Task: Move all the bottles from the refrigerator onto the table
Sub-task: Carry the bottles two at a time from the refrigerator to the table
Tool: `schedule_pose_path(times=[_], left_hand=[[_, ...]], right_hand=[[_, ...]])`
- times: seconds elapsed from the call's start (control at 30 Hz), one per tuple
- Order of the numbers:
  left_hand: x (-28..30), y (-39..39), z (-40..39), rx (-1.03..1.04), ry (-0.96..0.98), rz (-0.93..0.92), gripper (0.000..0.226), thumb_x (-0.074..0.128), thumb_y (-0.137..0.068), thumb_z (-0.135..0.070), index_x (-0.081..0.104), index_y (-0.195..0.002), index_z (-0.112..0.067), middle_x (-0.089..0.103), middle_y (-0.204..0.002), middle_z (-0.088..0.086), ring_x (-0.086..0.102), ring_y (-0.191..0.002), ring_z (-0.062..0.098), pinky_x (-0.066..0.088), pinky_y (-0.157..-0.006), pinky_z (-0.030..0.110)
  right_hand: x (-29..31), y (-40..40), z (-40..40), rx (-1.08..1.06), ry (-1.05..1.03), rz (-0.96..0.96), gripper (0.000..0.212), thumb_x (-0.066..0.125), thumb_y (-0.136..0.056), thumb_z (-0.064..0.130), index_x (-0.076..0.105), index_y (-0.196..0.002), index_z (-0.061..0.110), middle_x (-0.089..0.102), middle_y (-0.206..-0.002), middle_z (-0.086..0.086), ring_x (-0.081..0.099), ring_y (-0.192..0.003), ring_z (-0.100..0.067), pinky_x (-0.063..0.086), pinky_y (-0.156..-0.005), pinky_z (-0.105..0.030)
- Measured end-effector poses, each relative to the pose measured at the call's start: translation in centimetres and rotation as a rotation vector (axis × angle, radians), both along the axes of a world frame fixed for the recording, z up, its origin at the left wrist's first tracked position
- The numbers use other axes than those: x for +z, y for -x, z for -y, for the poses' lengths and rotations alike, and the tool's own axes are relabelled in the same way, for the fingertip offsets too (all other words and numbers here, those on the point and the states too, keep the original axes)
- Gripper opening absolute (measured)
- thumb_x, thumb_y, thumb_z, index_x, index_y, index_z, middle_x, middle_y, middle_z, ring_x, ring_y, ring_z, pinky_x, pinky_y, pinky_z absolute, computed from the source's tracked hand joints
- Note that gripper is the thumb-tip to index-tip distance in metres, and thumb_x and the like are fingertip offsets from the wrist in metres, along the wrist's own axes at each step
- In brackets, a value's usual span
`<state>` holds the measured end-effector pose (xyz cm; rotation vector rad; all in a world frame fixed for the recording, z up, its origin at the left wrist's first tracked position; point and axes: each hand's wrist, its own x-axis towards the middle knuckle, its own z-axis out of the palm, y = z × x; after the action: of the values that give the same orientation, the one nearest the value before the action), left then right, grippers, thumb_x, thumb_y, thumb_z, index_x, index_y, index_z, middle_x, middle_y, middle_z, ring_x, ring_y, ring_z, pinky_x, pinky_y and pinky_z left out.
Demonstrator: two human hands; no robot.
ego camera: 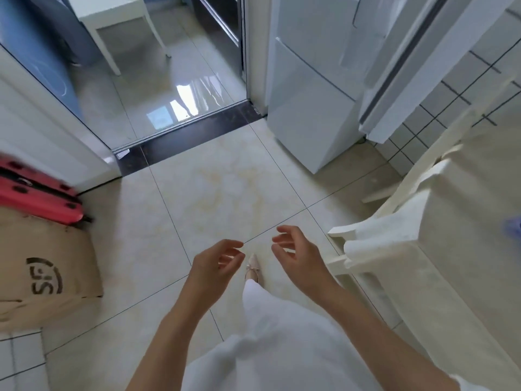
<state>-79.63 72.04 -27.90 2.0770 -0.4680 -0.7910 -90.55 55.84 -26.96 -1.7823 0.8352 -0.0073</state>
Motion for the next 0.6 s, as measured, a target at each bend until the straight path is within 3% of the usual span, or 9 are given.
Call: schedule_pose_path(times=[0.3, 0.6], left_hand=[[2.7, -15.2, 4.6, 0.036, -0.039, 0.016, 0.015, 0.067, -0.089, -0.022, 0.067, -0.100, -0.031, 0.070, -0.087, -0.012, 0.067, -0.078, 0.004, 0.055, -0.071, 0.021], [1.3, -28.6, 5.7, 0.091, -0.089, -0.008, 0.016, 0.069, -0.089, -0.022, 0.067, -0.101, -0.031, 0.072, -0.090, -0.010, 0.070, -0.081, 0.008, 0.051, -0.072, 0.018]], right_hand=[[1.9, -15.5, 4.9, 0.146, 0.057, -0.017, 0.034, 0.058, -0.092, 0.025, 0.050, -0.125, 0.020, 0.063, -0.111, 0.006, 0.059, -0.106, -0.009, 0.049, -0.097, -0.035], [2.2, -27.5, 8.0, 0.100, 0.021, -0.032, 0.033, 0.057, -0.093, 0.026, 0.049, -0.124, 0.023, 0.062, -0.110, 0.008, 0.058, -0.106, -0.007, 0.049, -0.098, -0.034]])
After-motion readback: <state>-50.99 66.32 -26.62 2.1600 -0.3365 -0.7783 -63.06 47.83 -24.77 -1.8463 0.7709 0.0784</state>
